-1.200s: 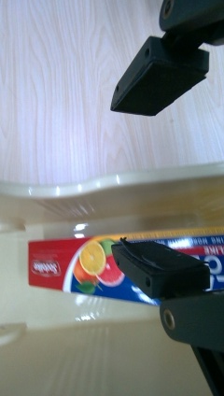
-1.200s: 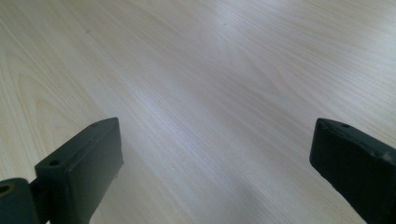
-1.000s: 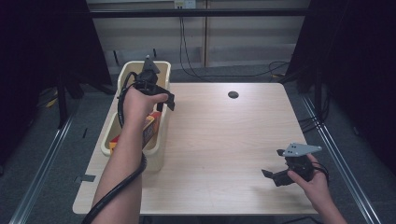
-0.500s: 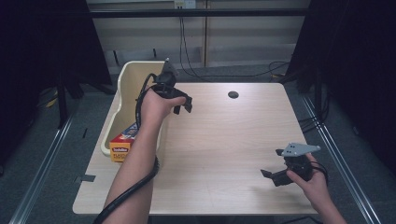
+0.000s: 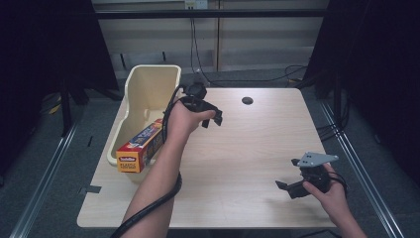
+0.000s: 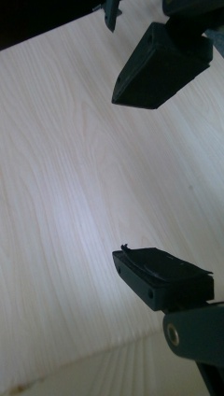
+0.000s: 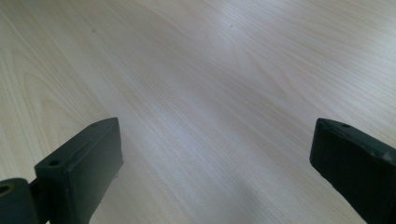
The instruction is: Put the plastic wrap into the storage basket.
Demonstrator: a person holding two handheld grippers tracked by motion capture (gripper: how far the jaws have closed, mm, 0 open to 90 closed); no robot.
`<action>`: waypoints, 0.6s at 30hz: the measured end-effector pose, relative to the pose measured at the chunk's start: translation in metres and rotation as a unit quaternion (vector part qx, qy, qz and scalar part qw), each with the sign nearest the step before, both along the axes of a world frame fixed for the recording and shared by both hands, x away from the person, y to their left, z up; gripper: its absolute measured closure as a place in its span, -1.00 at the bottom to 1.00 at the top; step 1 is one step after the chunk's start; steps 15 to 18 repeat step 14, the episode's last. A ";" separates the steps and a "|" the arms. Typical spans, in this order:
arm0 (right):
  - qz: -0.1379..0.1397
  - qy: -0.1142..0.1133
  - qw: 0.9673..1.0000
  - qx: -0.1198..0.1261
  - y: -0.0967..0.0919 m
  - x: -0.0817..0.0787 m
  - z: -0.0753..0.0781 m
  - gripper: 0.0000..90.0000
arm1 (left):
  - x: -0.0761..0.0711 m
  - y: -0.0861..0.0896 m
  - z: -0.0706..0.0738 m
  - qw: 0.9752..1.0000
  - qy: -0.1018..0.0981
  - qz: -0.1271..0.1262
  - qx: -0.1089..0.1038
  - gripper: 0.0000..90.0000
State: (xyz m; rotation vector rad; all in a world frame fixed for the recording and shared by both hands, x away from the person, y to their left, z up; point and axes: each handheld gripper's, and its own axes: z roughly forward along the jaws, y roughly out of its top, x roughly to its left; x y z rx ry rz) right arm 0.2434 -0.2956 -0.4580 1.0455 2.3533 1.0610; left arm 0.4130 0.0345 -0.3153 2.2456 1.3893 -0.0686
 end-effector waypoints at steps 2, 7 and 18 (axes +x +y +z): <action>-0.002 0.001 1.000 0.000 0.000 0.000 0.000 -0.95 | -0.001 -0.004 -0.005 1.000 0.002 -0.001 -0.006 -0.54; -0.001 0.002 1.000 0.001 0.000 -0.001 0.000 -0.95 | 0.000 -0.010 -0.016 1.000 0.005 -0.005 -0.012 -0.54; -0.005 0.004 1.000 0.003 -0.003 -0.003 -0.001 -0.95 | 0.001 -0.016 -0.023 1.000 0.000 -0.008 -0.019 -0.55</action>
